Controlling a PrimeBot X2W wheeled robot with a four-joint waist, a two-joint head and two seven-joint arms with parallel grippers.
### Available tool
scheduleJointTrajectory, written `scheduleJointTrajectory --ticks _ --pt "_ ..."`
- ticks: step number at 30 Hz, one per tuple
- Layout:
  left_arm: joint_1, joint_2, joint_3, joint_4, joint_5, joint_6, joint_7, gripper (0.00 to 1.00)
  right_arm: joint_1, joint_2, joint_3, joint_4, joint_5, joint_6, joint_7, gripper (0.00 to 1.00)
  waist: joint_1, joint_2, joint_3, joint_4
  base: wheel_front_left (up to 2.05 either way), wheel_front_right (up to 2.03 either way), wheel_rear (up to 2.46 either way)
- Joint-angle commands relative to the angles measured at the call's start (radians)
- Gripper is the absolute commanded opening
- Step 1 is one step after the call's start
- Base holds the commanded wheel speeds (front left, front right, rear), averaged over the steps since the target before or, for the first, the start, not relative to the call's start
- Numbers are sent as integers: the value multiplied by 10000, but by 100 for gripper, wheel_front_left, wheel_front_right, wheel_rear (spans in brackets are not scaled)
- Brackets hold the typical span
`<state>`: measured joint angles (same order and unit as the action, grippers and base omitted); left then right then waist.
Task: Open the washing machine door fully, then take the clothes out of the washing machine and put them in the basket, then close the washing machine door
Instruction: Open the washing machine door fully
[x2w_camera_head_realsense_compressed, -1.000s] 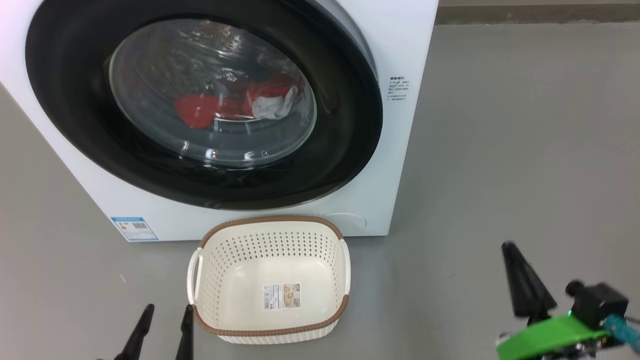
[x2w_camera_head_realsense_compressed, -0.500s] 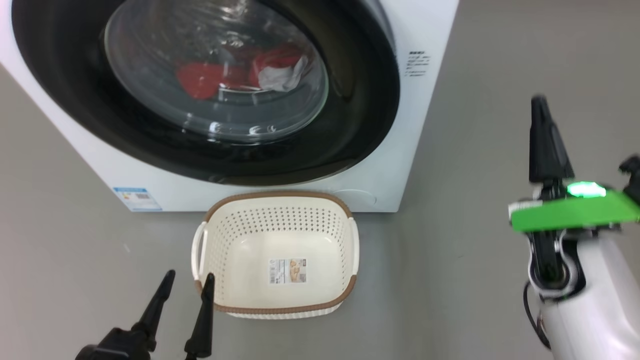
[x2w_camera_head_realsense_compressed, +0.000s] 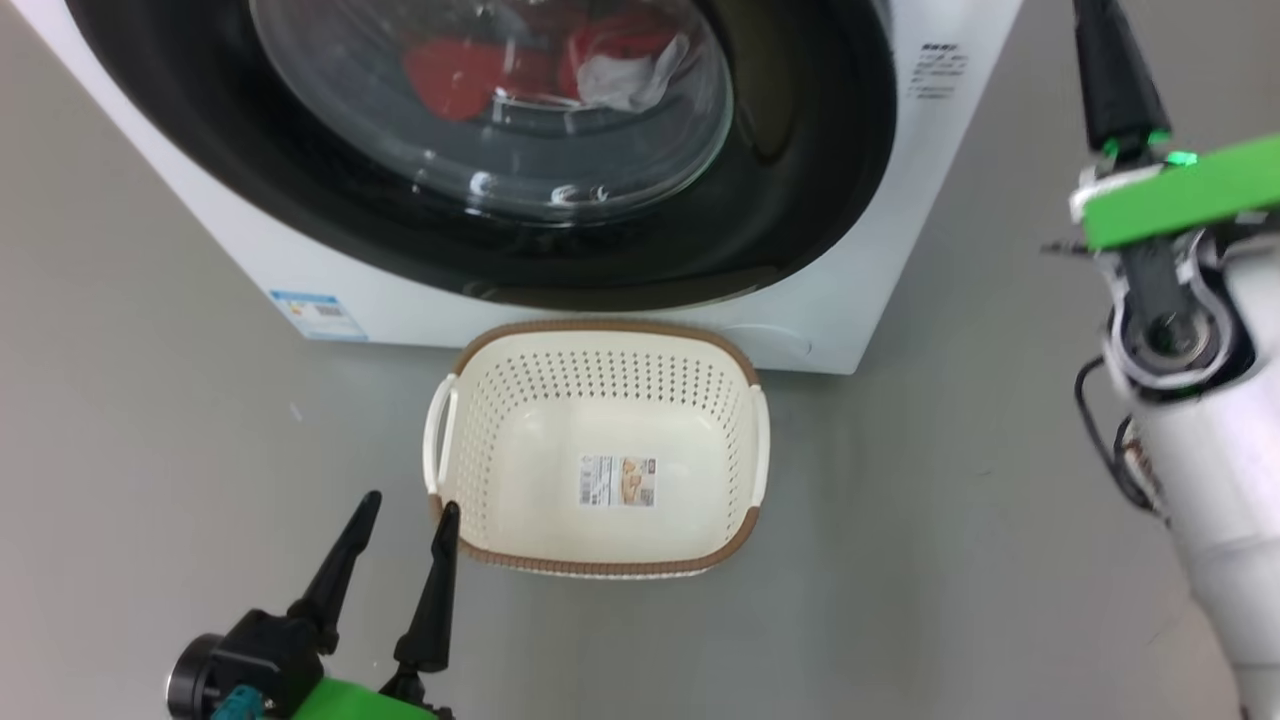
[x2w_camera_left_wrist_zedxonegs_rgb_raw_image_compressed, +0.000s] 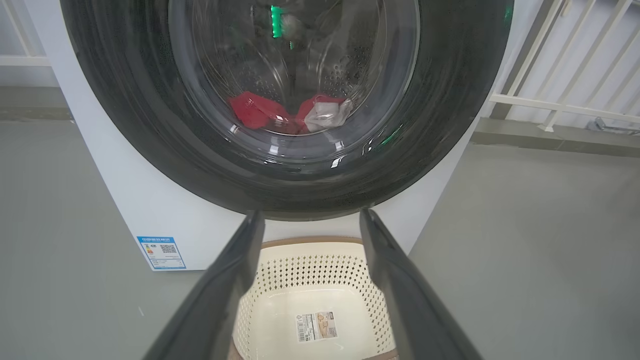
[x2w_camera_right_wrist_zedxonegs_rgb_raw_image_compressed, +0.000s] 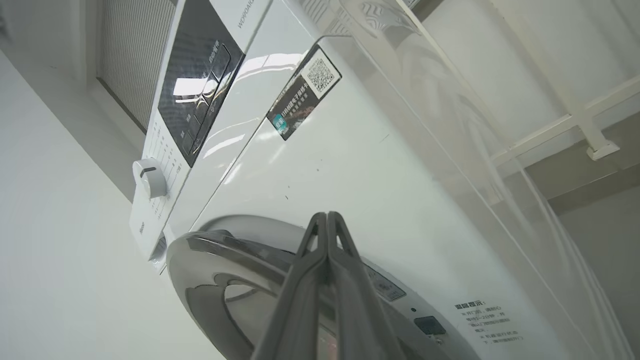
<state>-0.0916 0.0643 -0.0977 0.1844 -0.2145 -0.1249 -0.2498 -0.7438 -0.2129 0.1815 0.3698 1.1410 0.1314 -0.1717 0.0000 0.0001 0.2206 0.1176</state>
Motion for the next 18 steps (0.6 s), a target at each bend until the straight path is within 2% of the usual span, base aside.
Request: scheduleJointTrajectory --ticks 1,11,18 --pt "-334 184 269 -193 -136 -57 -120 100 -431 -63 212 -213 597 -7 208 0 0 -1 340 269 0 0 0" --pt "-700 209 120 -133 -262 -57 -120 100 -1876 -821 721 676 3402 -7 2739 0 0 -1 855 504 0 0 0" --pt "-860 241 70 -96 -355 -57 -120 100 -2601 -1018 917 1627 4620 -7 5052 0 0 -1 1085 579 0 0 0"
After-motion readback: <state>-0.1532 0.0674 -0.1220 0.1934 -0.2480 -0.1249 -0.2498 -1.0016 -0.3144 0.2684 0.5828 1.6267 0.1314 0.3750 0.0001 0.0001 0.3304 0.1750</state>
